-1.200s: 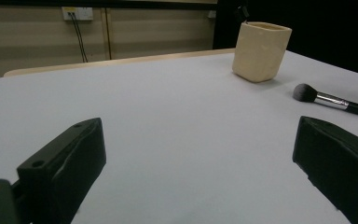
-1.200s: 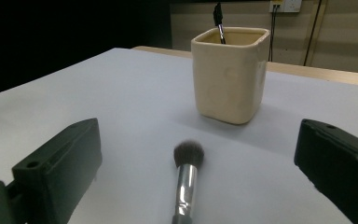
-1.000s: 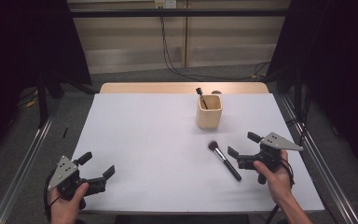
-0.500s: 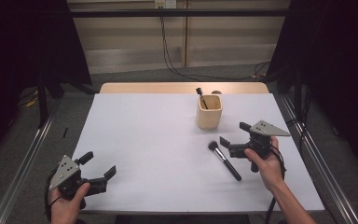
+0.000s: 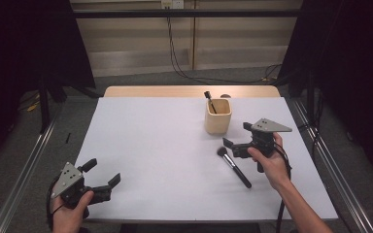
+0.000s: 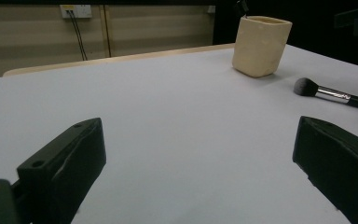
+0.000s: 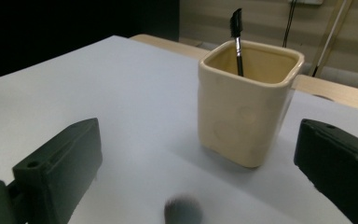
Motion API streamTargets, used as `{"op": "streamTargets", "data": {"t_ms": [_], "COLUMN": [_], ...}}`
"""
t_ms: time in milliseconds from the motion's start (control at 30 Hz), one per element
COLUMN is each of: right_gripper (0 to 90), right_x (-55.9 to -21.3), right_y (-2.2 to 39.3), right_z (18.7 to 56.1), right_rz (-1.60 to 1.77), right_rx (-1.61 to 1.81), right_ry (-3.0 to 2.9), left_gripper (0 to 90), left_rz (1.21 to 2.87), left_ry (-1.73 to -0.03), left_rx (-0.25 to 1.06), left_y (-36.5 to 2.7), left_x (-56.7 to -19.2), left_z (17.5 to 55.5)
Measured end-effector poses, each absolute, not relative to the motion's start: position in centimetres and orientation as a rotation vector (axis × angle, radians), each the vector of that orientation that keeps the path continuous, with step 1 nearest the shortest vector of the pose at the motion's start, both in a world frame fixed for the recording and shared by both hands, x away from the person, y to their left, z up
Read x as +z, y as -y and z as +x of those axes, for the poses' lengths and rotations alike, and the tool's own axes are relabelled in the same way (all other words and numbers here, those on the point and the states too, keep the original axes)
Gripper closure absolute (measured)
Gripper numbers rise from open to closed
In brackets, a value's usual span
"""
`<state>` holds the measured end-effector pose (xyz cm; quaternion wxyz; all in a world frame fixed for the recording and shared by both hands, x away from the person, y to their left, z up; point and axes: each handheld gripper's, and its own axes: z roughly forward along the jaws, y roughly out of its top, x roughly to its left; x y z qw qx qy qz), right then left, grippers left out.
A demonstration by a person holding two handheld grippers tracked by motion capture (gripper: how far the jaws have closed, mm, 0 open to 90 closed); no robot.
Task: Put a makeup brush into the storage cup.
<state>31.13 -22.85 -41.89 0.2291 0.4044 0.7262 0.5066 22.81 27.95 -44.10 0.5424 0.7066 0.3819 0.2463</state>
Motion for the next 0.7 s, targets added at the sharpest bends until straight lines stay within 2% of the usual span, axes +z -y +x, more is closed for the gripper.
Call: {"op": "streamTargets", "data": {"t_ms": [700], "right_gripper": [3.5], "right_x": [-42.0], "right_y": [21.9], "right_z": [34.5], "right_rz": [1.205], "right_rx": [1.001], "right_ry": [-2.433], "left_gripper": [2.6], "left_rz": [1.693], "left_ry": [-0.892], "left_rx": [0.578], "left_y": [-28.2], "left_x": [-44.3], "left_z": [22.8]}}
